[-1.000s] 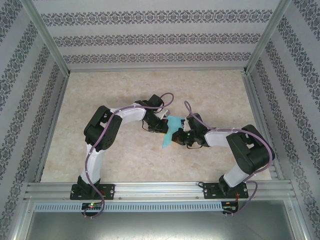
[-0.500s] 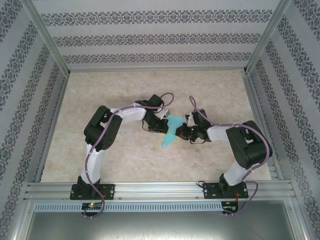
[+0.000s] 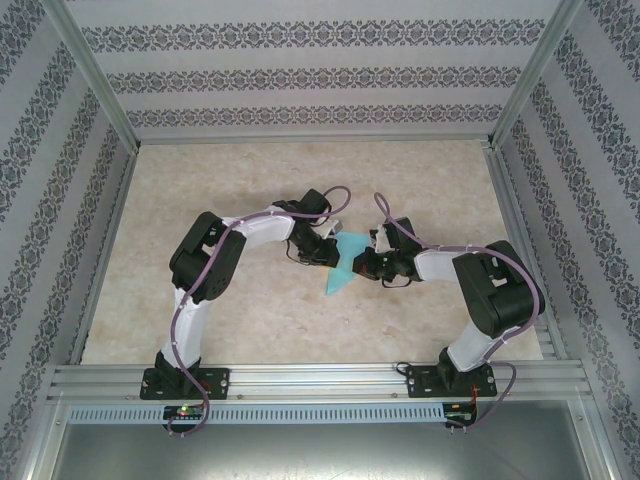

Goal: Fold a paper plane with a square sheet of paper (pick it up from the middle)
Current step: Third fold the triangle at the center of the table.

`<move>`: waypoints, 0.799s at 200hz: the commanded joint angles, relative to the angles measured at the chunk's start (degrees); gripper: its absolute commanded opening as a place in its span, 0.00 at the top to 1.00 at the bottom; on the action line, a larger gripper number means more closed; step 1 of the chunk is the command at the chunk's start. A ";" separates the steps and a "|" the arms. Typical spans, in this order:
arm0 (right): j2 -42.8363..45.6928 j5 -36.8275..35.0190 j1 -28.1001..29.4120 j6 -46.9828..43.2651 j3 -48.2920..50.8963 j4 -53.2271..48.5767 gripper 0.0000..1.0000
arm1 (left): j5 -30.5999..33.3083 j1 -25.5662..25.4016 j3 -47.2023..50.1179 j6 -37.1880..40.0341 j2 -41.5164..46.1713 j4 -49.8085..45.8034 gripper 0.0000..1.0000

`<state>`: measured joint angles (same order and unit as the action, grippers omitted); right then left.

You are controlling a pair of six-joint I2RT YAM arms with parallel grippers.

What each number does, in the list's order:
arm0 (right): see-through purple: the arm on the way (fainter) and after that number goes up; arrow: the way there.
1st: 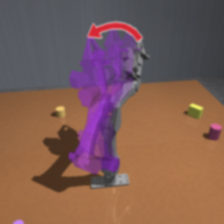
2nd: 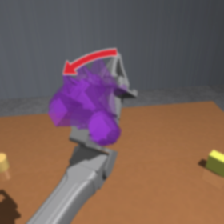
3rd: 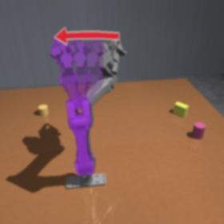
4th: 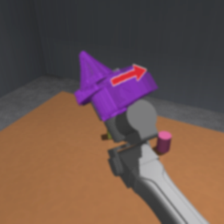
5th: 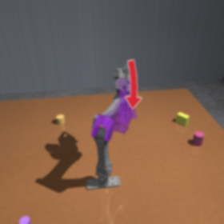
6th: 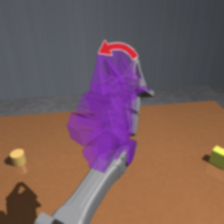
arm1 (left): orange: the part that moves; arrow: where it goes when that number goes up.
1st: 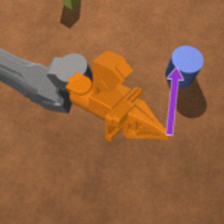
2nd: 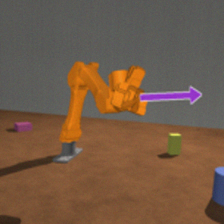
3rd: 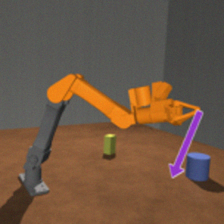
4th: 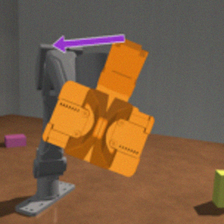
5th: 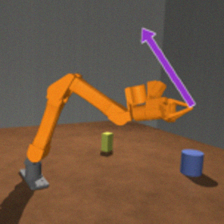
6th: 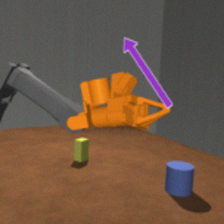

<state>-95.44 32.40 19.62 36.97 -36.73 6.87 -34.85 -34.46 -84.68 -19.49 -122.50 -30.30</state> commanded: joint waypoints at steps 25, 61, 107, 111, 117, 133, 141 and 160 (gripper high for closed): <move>-2.91 -4.98 -0.75 -2.73 0.78 -5.66 1.00 | 8.78 -0.28 -4.55 1.27 0.89 -7.32 0.74; -3.42 -3.81 -0.77 -2.36 0.78 -4.56 1.00 | 12.34 -0.84 -5.47 1.48 3.71 -9.07 0.67; -3.26 -1.82 -0.77 -1.51 1.57 -2.57 1.00 | 15.49 -4.65 -2.21 0.10 9.62 -8.40 0.67; -3.26 -1.82 -0.70 -1.47 1.57 -2.53 1.00 | 15.66 -5.01 -1.91 -0.20 10.00 -8.18 0.68; -3.26 -1.78 -0.73 -1.49 1.62 -2.37 1.00 | 16.01 -5.39 -1.53 -0.45 10.37 -7.81 0.70; -3.43 -1.01 -0.74 -1.32 1.78 -1.90 1.00 | 15.35 -6.36 -0.75 -0.95 10.38 -6.51 0.75; -3.44 -0.79 -0.71 -1.19 1.82 -1.70 1.00 | 14.57 -6.41 -0.56 -1.13 9.63 -6.18 0.78; -3.00 -0.59 -0.65 -1.01 2.01 -1.57 1.00 | 14.45 -6.41 -0.15 -1.33 7.55 -5.54 0.83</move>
<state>-96.38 34.20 19.22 36.03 -36.84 8.03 -20.73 -40.84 -86.61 -19.94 -112.81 -36.69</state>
